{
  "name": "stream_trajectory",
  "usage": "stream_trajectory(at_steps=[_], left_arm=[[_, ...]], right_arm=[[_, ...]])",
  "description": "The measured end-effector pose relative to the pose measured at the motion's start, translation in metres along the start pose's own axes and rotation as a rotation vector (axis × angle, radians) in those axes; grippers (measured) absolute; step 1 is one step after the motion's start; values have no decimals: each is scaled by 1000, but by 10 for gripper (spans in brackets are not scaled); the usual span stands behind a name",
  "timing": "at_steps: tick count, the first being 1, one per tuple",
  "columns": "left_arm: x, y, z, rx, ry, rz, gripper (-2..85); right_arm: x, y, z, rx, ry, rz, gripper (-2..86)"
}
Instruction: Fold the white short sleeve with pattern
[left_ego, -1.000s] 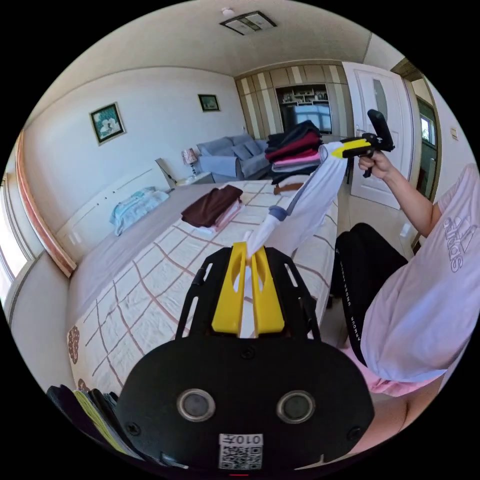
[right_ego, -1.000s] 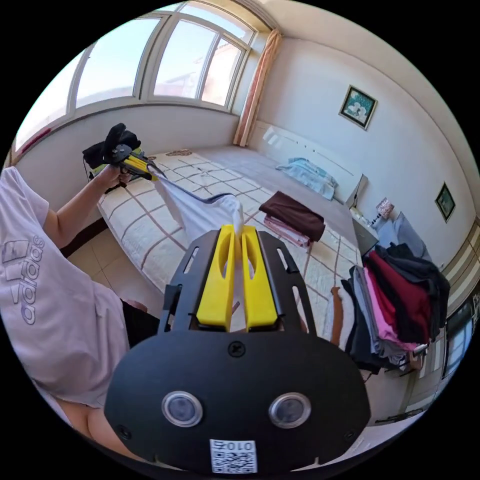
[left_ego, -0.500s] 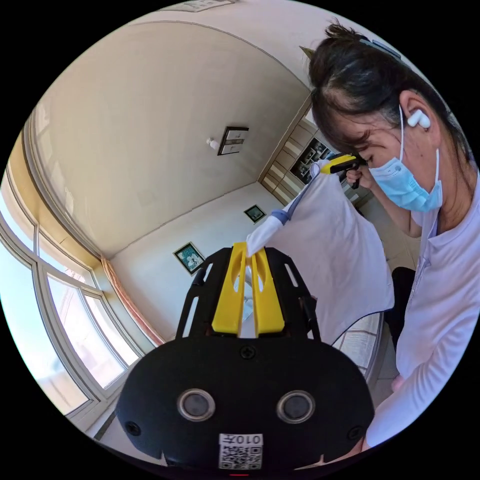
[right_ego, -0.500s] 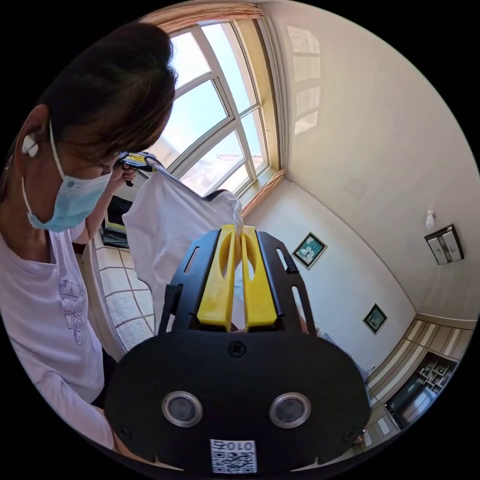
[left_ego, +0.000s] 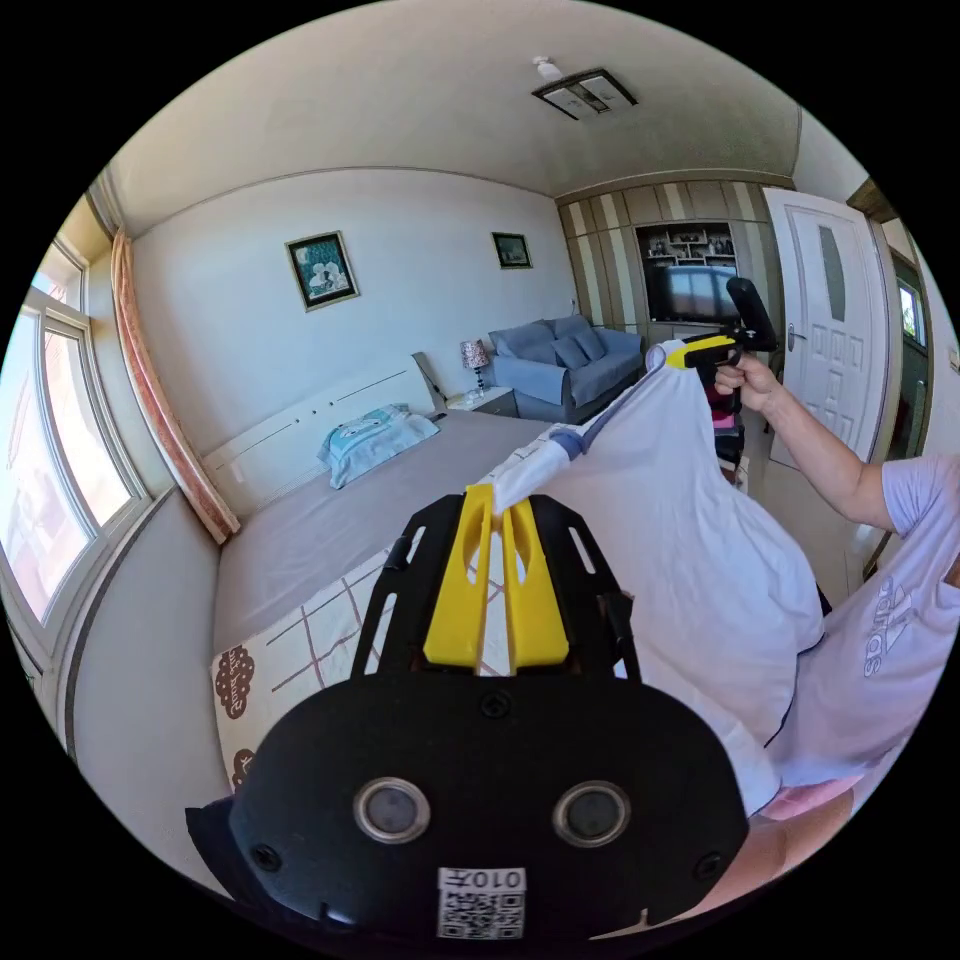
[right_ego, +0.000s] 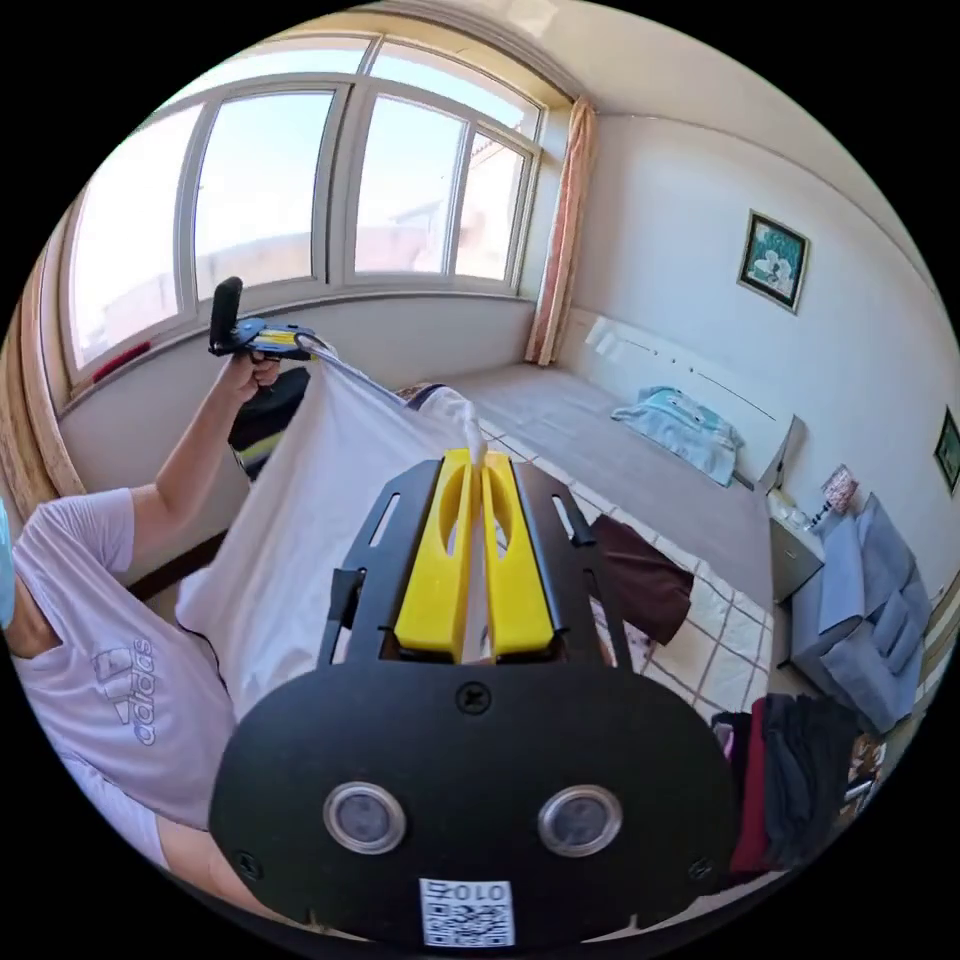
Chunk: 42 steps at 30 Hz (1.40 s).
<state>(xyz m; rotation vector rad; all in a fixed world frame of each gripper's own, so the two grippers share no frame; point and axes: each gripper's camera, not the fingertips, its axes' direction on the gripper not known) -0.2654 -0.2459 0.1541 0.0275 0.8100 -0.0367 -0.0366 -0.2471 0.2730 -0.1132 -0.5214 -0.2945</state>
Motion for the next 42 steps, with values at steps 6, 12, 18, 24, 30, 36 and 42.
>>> stream_trajectory(at_steps=[6, 12, 18, 24, 30, 36, 42], left_arm=[[42, -72, -61, 186, -234, 239, -4], [117, 6, 15, -112, -346, 414, -4], [168, 162, 115, -382, -153, 341, -4], [213, 259, 152, -476, 100, 168, -4], [259, 266, 173, -552, 216, 257, -4], [267, 269, 178, -548, 231, 238, -5], [253, 280, 166, -541, 185, 197, -4]], right_arm=[[12, -38, -39, 299, 67, -88, 33], [17, 39, 50, 0, 15, -140, 35], [-11, 181, 172, -249, -90, -103, 36], [-16, 282, 232, -421, -220, 43, 36], [-18, 331, 227, -496, -224, 80, 36], [-28, 360, 211, -434, -199, 139, 36], [-64, 368, 225, -447, -180, 116, 35]])
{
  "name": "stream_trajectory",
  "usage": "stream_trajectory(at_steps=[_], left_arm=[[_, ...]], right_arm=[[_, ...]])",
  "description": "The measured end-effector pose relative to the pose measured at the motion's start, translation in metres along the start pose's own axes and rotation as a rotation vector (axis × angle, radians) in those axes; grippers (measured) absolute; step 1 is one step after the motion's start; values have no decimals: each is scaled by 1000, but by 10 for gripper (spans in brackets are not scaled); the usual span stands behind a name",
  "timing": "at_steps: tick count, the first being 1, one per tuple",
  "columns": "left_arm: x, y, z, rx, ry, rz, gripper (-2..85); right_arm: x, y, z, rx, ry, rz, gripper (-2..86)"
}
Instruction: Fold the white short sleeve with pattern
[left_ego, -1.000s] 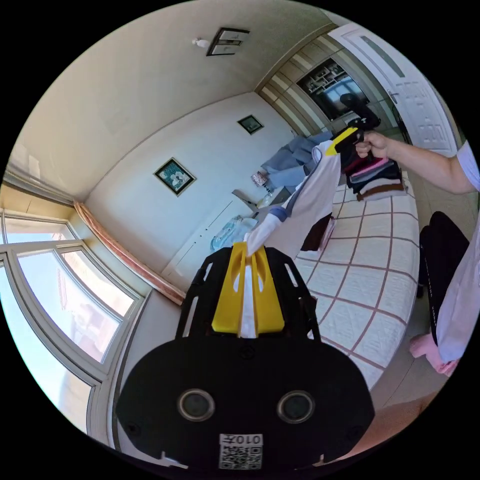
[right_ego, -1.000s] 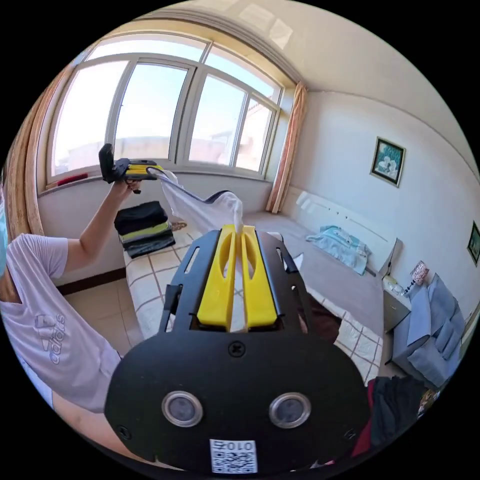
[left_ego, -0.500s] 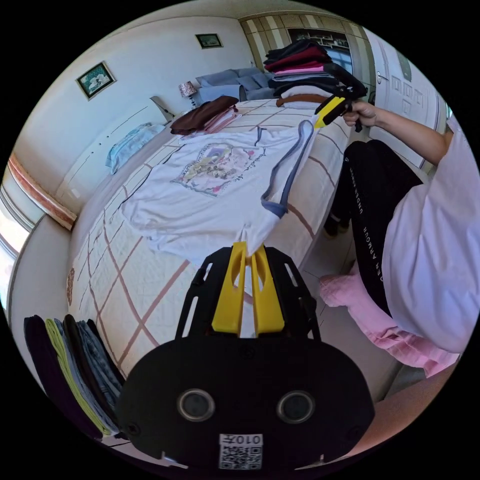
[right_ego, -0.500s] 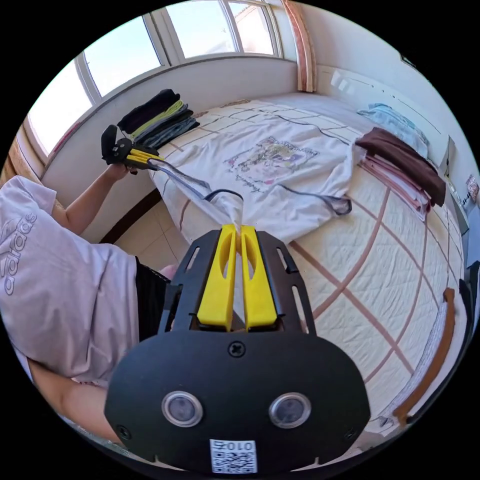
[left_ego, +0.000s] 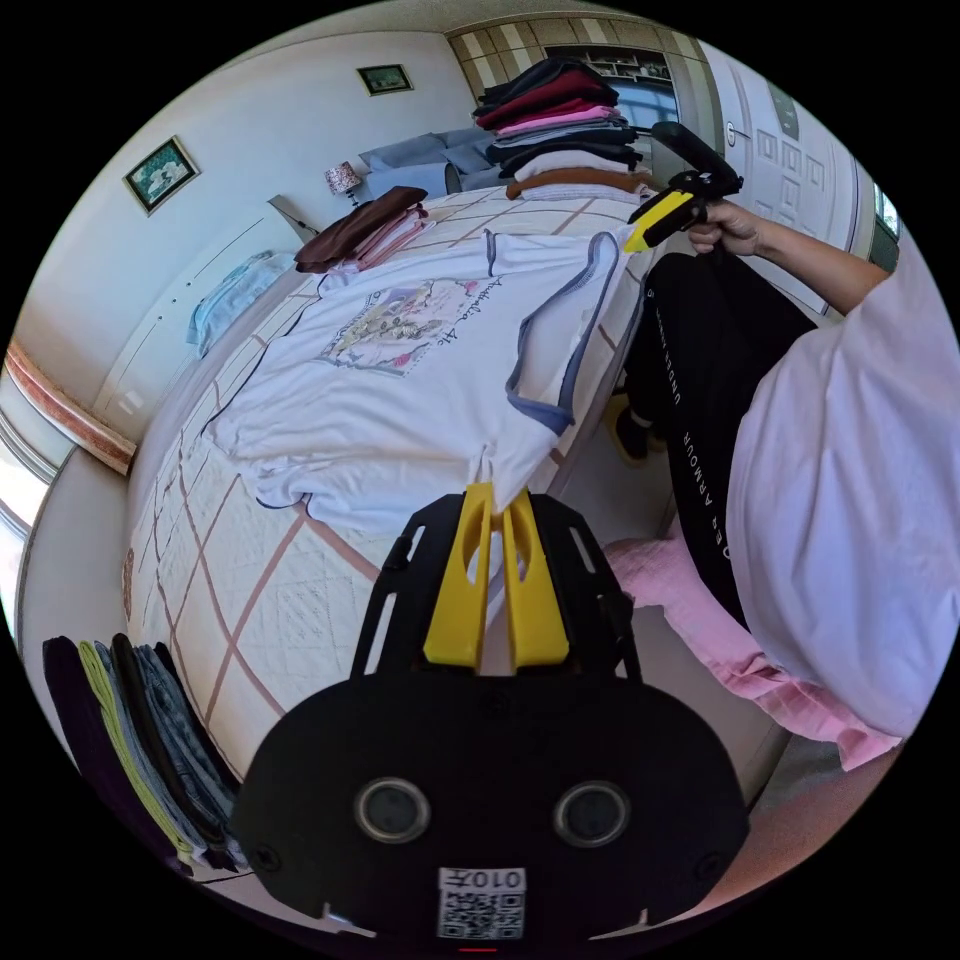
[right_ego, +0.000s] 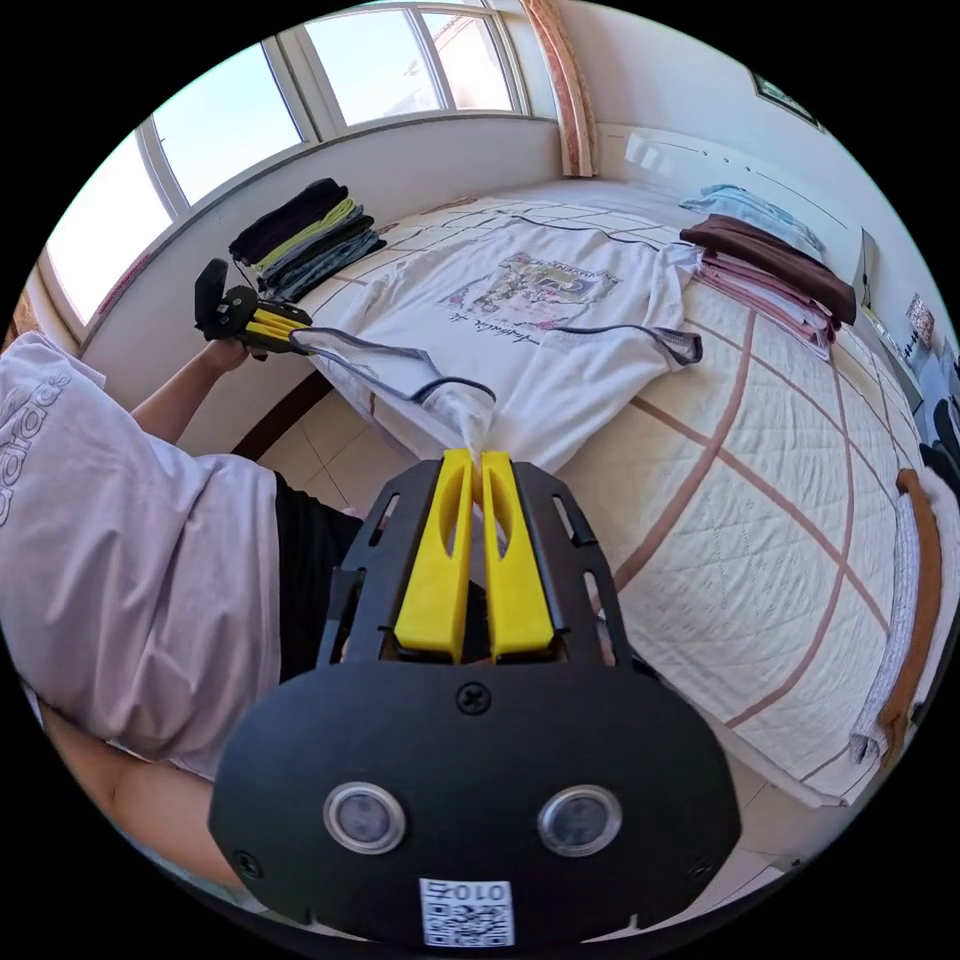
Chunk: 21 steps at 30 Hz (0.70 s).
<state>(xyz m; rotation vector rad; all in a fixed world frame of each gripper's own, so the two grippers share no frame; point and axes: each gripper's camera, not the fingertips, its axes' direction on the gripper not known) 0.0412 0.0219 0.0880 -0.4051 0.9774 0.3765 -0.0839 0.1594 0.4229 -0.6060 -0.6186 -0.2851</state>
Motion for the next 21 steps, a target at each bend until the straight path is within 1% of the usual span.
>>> stream_trajectory(at_steps=[2, 4, 8, 10, 11, 12, 13, 14, 15, 16, 17, 18, 20, 21], left_arm=[[-10, 8, 3, 2, 25, -41, -4], [-15, 10, 9, -9, 43, -52, -3], [-4, 10, 23, -73, -1, 29, 7], [-10, 16, 19, -35, 14, -15, 20], [-20, 24, 11, 16, 64, -85, 34], [-33, 38, 0, 105, 162, -183, 47], [-40, 45, -6, 147, 217, -234, 53], [-55, 62, -19, 221, 287, -336, 58], [-70, 80, -31, 260, 243, -489, 63], [-78, 90, -37, 268, 192, -578, 66], [-95, 107, -47, 276, 90, -746, 71], [-112, 120, -52, 297, 28, -874, 75], [-135, 128, -49, 357, 27, -951, 79], [-148, 123, -42, 341, 35, -965, 78]], right_arm=[[-7, 1, 9, -8, -5, -5, 35], [-10, 4, 27, -58, -9, 16, 36], [-18, 6, 37, -99, 40, 30, 38], [-16, 8, 37, -177, 56, 57, 42], [-14, 10, 36, -197, 58, 66, 44], [-11, 14, 30, -211, 57, 82, 48], [-9, 19, 18, -182, 68, 109, 52], [-9, 21, 11, -154, 72, 122, 53], [-9, 23, -5, -81, 83, 156, 56], [-9, 21, -19, 6, 102, 202, 59], [-9, 19, -24, 48, 112, 223, 61], [-11, 11, -31, 121, 128, 254, 67], [-15, -6, -28, 209, 143, 275, 79], [-18, -18, -18, 237, 153, 283, 89]])
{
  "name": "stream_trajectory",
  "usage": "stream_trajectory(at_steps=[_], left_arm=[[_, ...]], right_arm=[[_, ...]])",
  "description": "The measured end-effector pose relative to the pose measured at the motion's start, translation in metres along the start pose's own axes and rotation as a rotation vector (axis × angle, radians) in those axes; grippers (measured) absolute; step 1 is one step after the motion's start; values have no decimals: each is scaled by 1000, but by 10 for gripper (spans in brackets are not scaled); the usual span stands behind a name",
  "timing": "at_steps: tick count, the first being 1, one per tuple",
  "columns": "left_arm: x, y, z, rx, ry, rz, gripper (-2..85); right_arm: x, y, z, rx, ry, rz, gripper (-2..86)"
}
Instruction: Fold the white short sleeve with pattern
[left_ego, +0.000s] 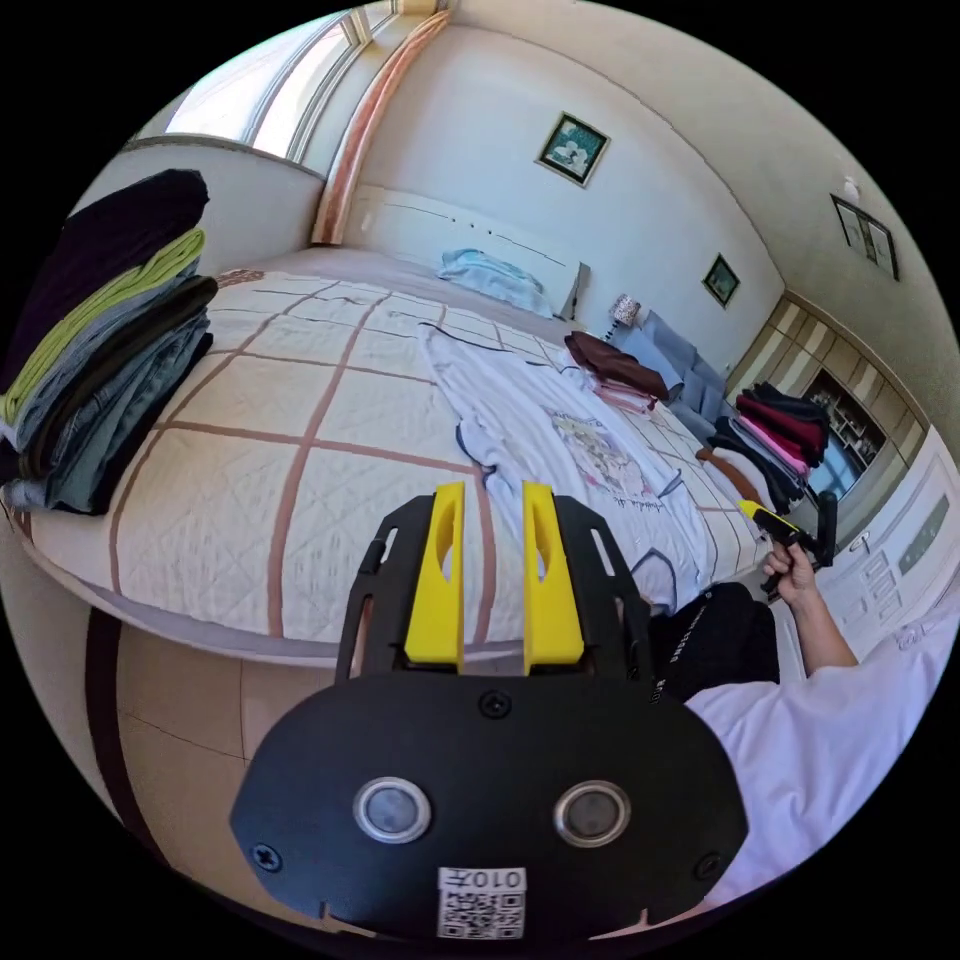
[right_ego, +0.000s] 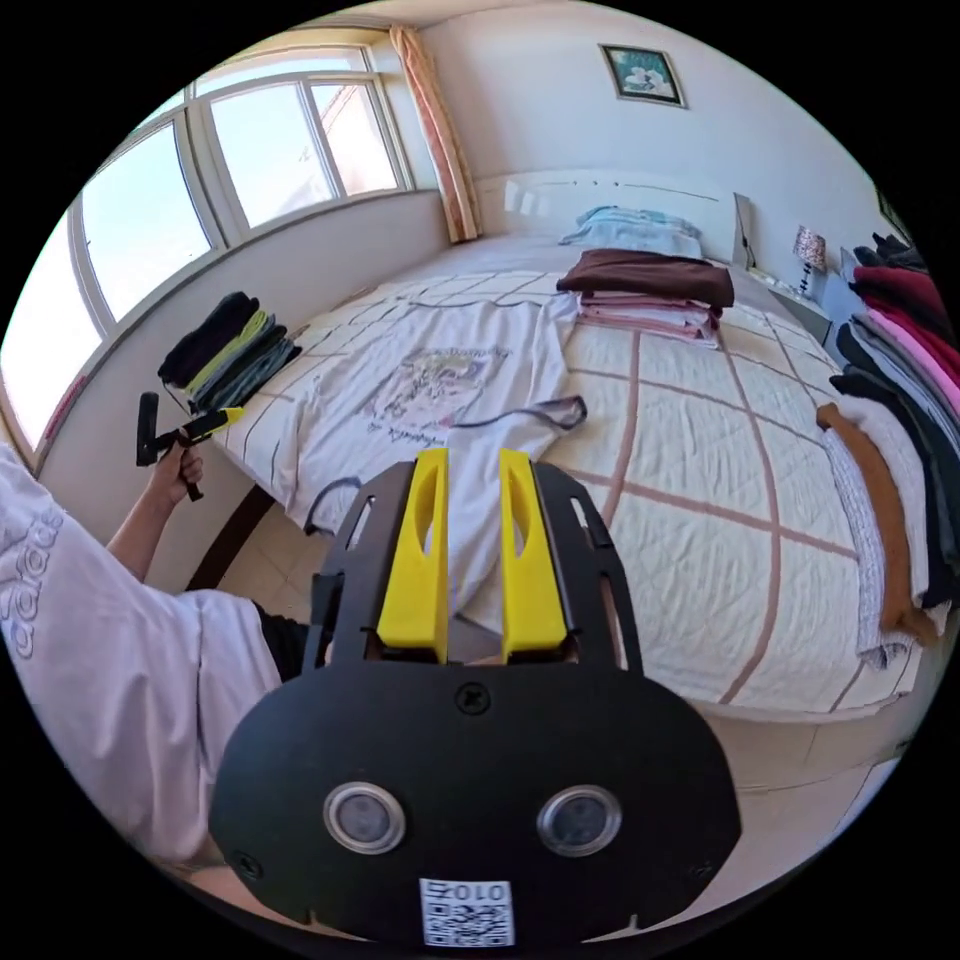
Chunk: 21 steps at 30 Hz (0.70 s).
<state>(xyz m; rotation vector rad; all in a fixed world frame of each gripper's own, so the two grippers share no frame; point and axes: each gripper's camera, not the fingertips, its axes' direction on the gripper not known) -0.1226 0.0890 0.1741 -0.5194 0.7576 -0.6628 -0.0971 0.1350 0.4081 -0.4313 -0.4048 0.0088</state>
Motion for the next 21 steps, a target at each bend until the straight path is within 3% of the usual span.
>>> stream_trajectory(at_steps=[3, 6, 9, 16, 21], left_arm=[[10, -16, 36, -74, -125, 84, 73], [26, -17, 68, -156, -128, 188, 59], [36, -9, 81, -179, -113, 222, 36], [20, 4, 72, -166, -99, 178, 3], [14, 7, 69, -171, -69, 127, 4]], right_arm=[[-18, -18, 42, -70, 1, 24, 111], [-44, -23, 77, -123, 14, -1, 112], [-60, -16, 107, -243, 213, -26, 76], [39, 30, 1, -91, 362, 297, 33], [103, 90, 3, -280, 140, 478, 30]])
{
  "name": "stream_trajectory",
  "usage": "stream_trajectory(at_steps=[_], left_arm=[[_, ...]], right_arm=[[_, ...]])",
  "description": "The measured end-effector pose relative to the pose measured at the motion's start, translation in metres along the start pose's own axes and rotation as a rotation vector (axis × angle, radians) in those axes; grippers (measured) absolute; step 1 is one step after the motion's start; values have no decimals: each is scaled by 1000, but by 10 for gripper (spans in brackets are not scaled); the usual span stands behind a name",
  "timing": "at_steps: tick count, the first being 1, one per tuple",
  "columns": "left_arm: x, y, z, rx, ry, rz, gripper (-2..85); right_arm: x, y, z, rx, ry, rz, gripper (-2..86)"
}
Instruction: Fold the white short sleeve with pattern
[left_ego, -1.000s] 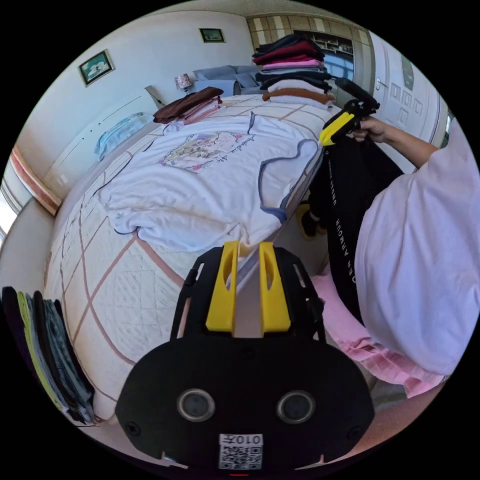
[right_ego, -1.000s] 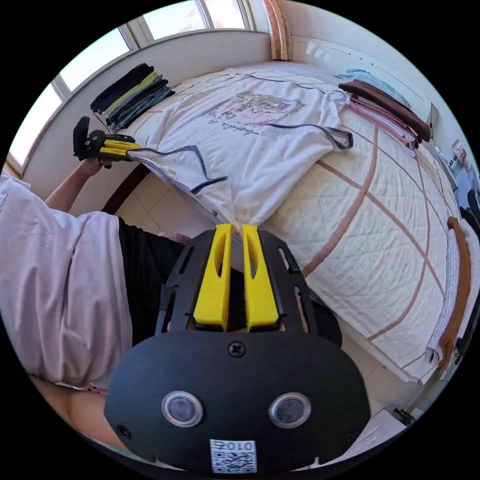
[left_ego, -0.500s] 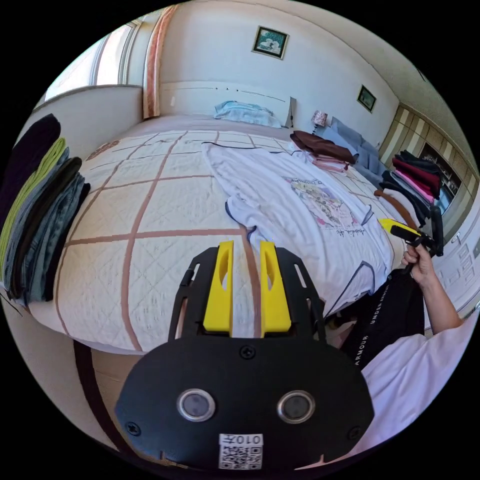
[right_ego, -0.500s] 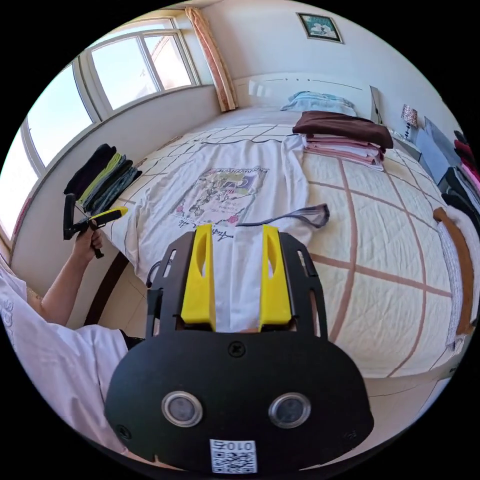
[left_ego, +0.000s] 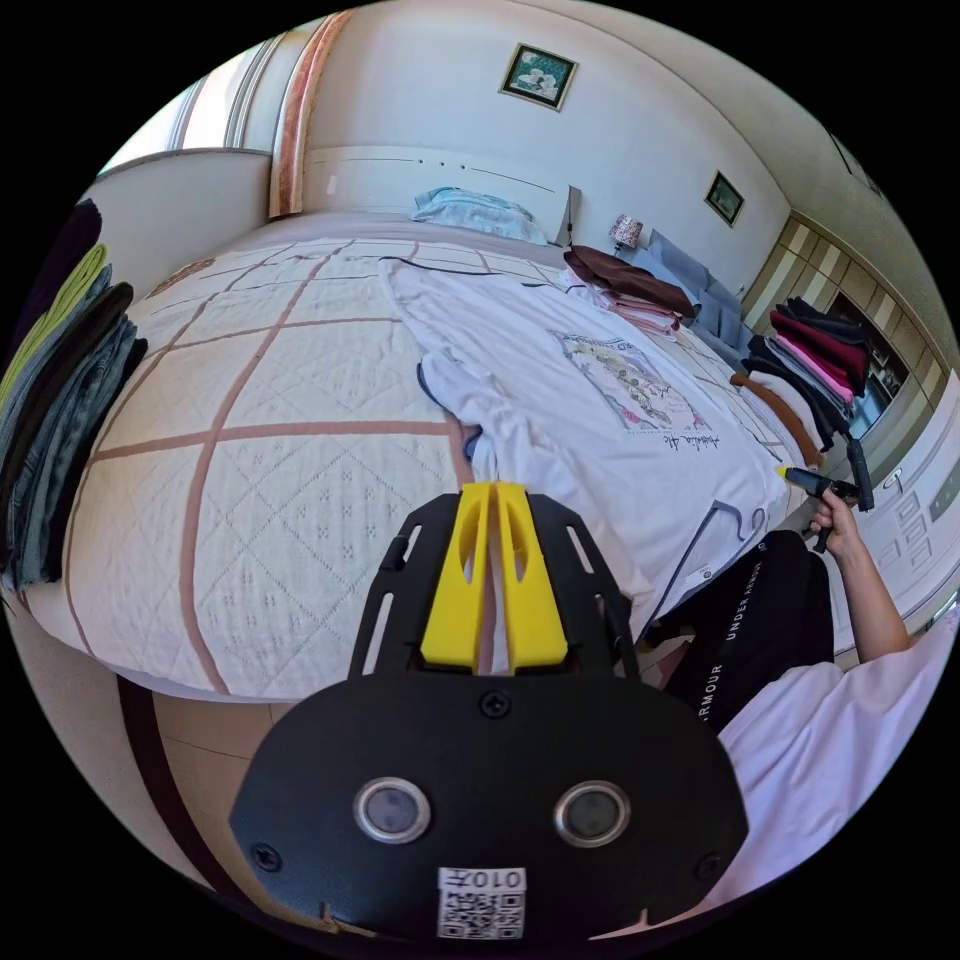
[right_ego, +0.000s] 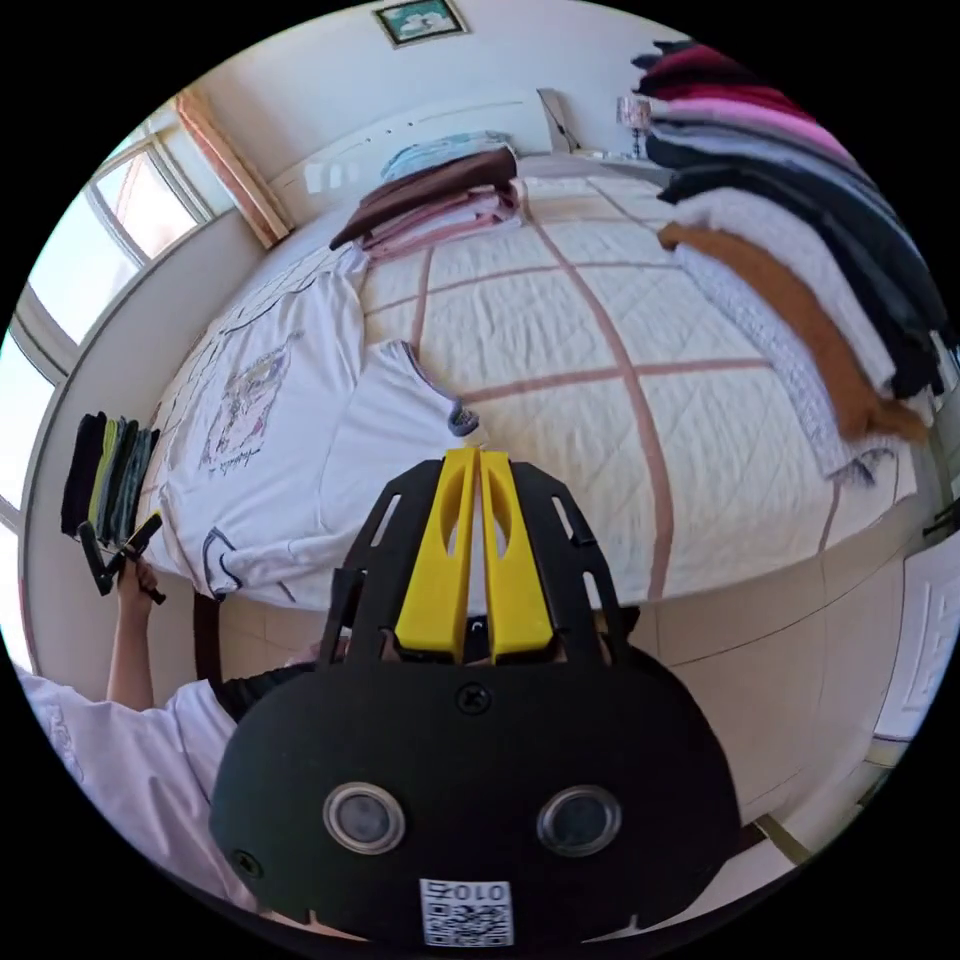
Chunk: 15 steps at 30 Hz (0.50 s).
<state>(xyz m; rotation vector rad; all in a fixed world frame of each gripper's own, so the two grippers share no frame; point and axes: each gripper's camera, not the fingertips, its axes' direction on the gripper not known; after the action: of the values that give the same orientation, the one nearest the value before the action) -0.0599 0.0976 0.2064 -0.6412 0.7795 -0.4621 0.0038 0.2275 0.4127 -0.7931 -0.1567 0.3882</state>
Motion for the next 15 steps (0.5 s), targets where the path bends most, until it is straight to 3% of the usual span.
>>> stream_trajectory(at_steps=[2, 8, 15], left_arm=[[0, 1, -3, -8, 4, -9, 8], [-10, 22, -39, 100, -33, -106, 31], [39, 15, -18, 9, -143, 145, 76]], right_arm=[[2, 16, -1, 85, -13, -2, 30], [2, 33, -17, 83, 60, 38, 28], [-30, 50, -56, 163, 2, -75, 27]])
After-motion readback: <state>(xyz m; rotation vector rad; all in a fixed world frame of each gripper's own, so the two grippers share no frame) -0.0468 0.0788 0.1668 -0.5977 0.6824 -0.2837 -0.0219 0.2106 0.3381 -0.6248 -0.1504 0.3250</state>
